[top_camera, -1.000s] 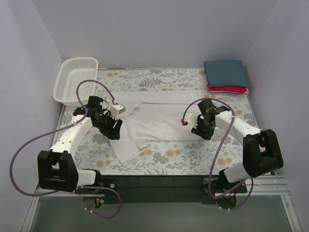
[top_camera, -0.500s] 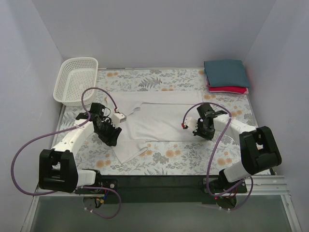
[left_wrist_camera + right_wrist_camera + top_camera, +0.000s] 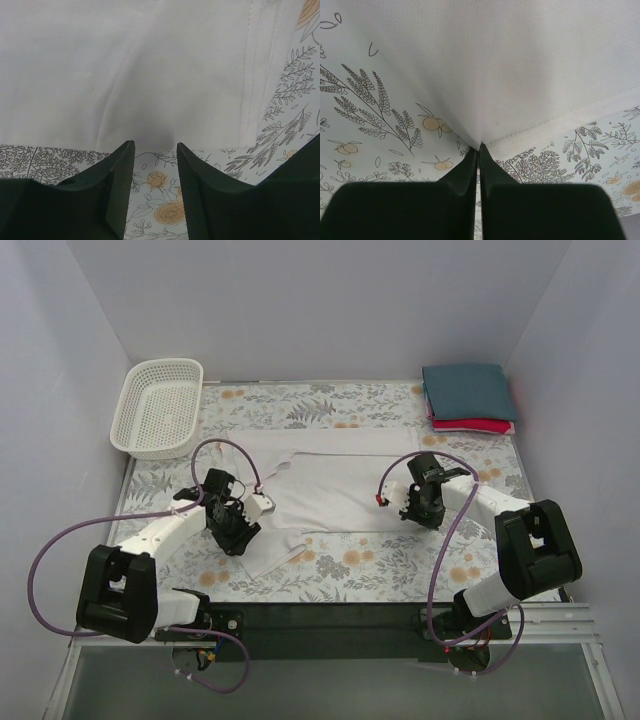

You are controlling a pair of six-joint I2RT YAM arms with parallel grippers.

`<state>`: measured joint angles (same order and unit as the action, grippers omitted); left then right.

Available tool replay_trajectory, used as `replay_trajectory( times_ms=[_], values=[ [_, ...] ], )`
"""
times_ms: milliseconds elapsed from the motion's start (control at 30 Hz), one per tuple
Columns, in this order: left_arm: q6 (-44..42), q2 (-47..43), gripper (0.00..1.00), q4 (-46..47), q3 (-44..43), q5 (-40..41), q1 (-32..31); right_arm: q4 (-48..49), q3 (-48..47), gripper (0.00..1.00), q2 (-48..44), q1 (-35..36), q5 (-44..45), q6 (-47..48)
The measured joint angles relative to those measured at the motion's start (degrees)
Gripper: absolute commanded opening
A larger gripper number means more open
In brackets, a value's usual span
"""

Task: Fold and stack the t-shirts
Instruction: Fold the tshirt

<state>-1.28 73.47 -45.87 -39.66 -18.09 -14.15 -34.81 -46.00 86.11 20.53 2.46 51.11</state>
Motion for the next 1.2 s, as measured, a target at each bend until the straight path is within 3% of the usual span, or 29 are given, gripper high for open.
replay_trajectory(
  times_ms=[200, 467, 633, 800, 1033, 1200],
  values=[
    [0.31, -0.42, 0.37, 5.14, 3.82, 4.04, -2.97, -0.26, -0.33, 0.01, 0.31, 0.00, 0.00, -0.11],
    [0.57, -2.56, 0.00, 9.49, 6.12, 7.91, -5.92, -0.72, -0.72, 0.01, 0.63, 0.00, 0.00, -0.15],
    [1.07, -3.43, 0.00, 8.04, 6.05, 8.92, -6.51, -0.94, -0.70, 0.01, 0.42, 0.00, -0.04, -0.13],
    [1.99, -6.78, 0.00, -1.11, 4.55, 8.09, -6.60, -2.64, 0.50, 0.01, -2.89, 0.00, -0.76, -0.13],
    [2.69, -12.79, 0.00, -11.34, -2.95, 6.19, -6.60, -7.54, 0.72, 0.01, -12.68, -0.87, -1.38, 0.55],
    [3.28, -10.03, 0.00, -13.42, -9.20, 5.40, -5.68, -10.58, -2.54, 0.01, -11.67, -2.23, -1.38, 1.62]
  ],
)
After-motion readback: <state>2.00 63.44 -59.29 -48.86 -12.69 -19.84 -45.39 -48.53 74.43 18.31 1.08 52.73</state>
